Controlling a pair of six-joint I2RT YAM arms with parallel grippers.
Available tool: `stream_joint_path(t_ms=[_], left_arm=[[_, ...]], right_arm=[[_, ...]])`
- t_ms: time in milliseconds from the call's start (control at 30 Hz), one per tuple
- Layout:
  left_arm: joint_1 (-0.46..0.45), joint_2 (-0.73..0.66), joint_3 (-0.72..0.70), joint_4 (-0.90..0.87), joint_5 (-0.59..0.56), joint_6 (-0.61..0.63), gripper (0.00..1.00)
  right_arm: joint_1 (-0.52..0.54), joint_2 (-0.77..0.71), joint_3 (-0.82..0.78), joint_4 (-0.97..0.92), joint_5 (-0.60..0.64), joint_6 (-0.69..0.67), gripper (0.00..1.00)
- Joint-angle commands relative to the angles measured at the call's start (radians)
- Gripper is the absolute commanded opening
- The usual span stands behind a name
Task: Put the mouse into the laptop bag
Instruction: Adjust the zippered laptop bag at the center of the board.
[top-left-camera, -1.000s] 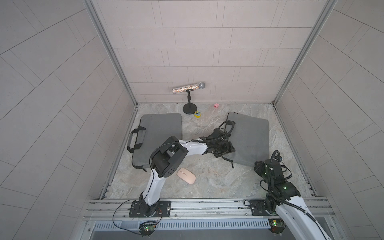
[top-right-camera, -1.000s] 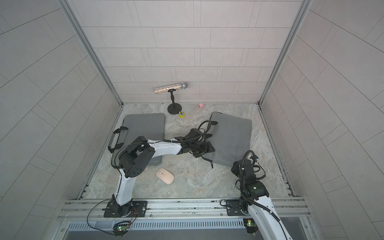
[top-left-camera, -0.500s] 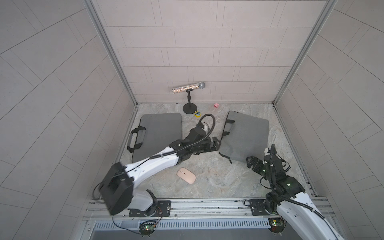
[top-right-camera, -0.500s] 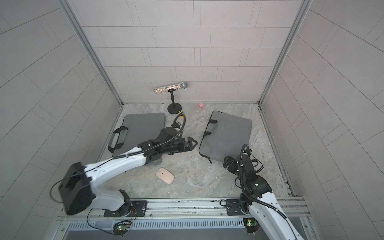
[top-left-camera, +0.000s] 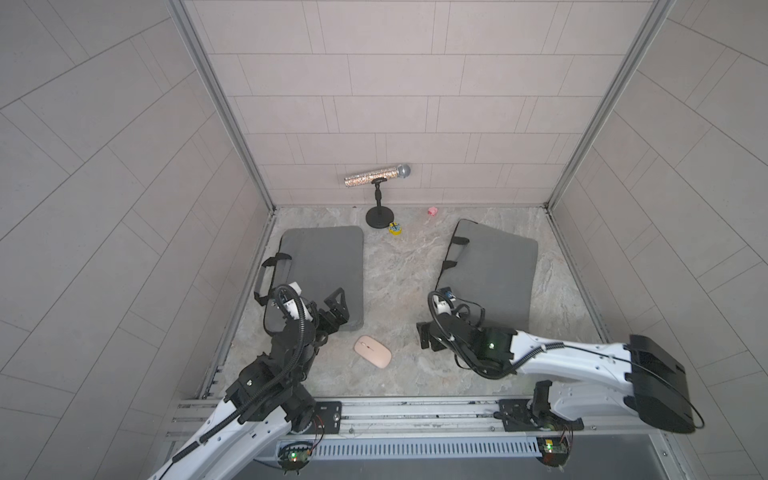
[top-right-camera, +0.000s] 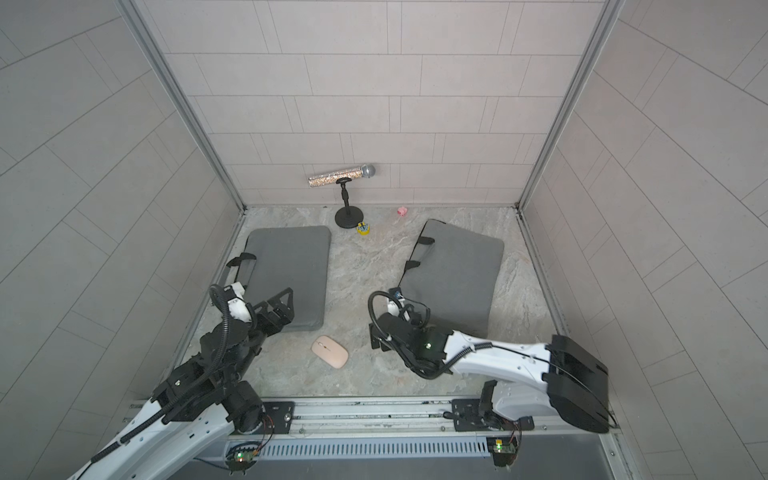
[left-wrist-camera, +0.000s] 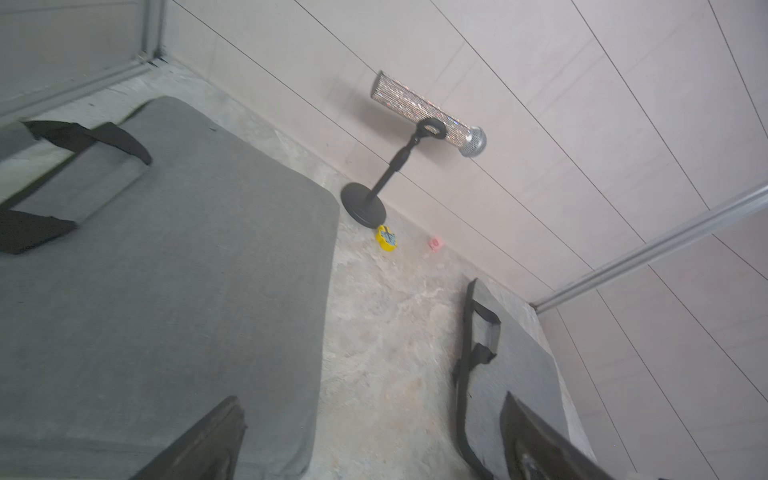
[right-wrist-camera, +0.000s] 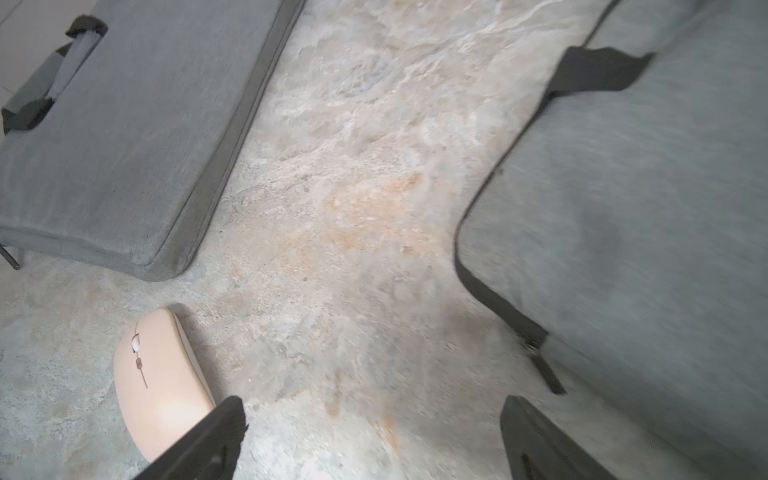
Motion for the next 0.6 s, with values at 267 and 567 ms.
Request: stream_joint_path(t_ms=[267, 567], left_arm=[[0.007, 0.076, -0.045, -0.055, -0.077, -0.063, 1.0], [0.023, 0.134, -0.016, -0.056, -0.046, -0.049, 1.0]], right_arm=[[-0.002, 0.449, 0.339, 0.199, -0.228, -0.049, 0.98], [-0.007, 0.808, 0.682, 0.137, -0.368, -0.004, 0.72]])
